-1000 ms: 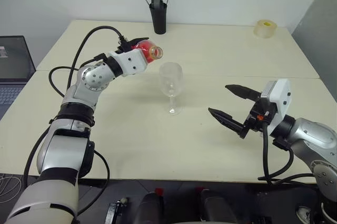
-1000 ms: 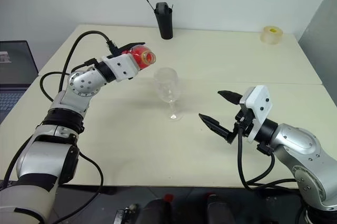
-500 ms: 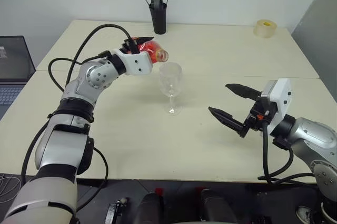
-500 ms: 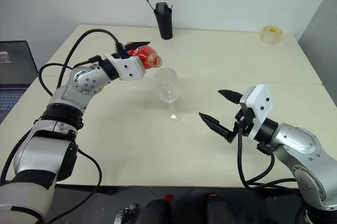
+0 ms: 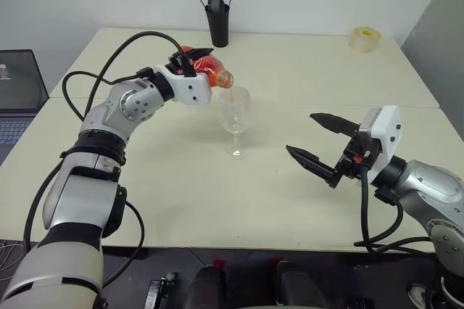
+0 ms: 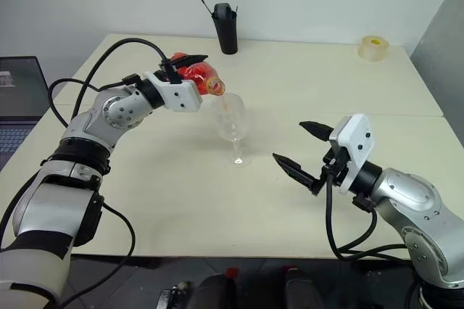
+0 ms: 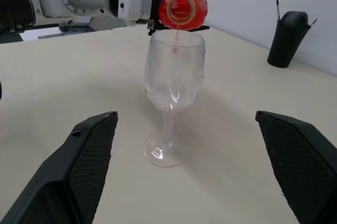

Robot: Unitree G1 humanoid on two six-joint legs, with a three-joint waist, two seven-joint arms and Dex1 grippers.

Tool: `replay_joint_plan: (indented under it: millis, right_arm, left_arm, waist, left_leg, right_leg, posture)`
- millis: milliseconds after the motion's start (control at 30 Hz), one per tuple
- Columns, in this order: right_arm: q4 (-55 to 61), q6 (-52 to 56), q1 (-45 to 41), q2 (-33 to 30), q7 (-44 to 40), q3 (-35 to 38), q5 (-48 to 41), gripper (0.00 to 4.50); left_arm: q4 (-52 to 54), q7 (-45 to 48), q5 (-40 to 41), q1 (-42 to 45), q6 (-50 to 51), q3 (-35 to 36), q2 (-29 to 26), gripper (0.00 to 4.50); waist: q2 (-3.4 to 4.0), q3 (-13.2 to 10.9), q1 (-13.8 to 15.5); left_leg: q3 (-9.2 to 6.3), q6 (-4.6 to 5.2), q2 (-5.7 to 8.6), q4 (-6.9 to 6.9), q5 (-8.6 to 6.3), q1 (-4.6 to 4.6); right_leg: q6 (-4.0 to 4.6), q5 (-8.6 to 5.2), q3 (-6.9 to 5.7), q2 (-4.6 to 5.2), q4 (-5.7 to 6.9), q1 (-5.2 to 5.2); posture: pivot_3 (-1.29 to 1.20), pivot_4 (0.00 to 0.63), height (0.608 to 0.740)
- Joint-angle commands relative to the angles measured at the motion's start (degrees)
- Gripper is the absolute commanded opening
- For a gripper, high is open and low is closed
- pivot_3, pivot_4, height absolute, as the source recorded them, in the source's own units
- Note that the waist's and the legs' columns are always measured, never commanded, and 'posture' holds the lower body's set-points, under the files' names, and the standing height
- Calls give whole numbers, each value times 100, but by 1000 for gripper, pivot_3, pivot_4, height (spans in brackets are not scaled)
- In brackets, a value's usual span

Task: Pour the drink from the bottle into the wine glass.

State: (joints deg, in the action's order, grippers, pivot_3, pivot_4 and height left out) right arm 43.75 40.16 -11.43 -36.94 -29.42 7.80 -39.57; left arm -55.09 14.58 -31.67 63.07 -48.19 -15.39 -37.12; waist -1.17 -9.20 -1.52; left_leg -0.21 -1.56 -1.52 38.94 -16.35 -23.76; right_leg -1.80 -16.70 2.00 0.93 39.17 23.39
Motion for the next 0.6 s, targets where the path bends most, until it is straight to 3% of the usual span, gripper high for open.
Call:
replay_joint_plan:
  millis: [33, 600]
  right_arm:
    - [143, -128, -85, 20, 24, 45, -43, 4500]
    - [33, -197, -189, 32, -38, -32, 3, 4500]
  left_arm:
    - [66, -231, -17, 283, -98, 41, -159, 1841]
    - [155, -608, -330, 298, -169, -76, -310, 1820]
  waist:
    - [0, 0, 0]
    - [0, 0, 0]
  left_leg:
    - [0, -2, 0, 0, 1, 0]
    - [4, -6, 0, 1, 4, 0]
  right_leg:
    - [0, 0, 0, 0, 0, 0]
    - [0, 0, 1, 0, 3, 2]
  posture:
    - [0, 150, 740]
    - [0, 150, 740]
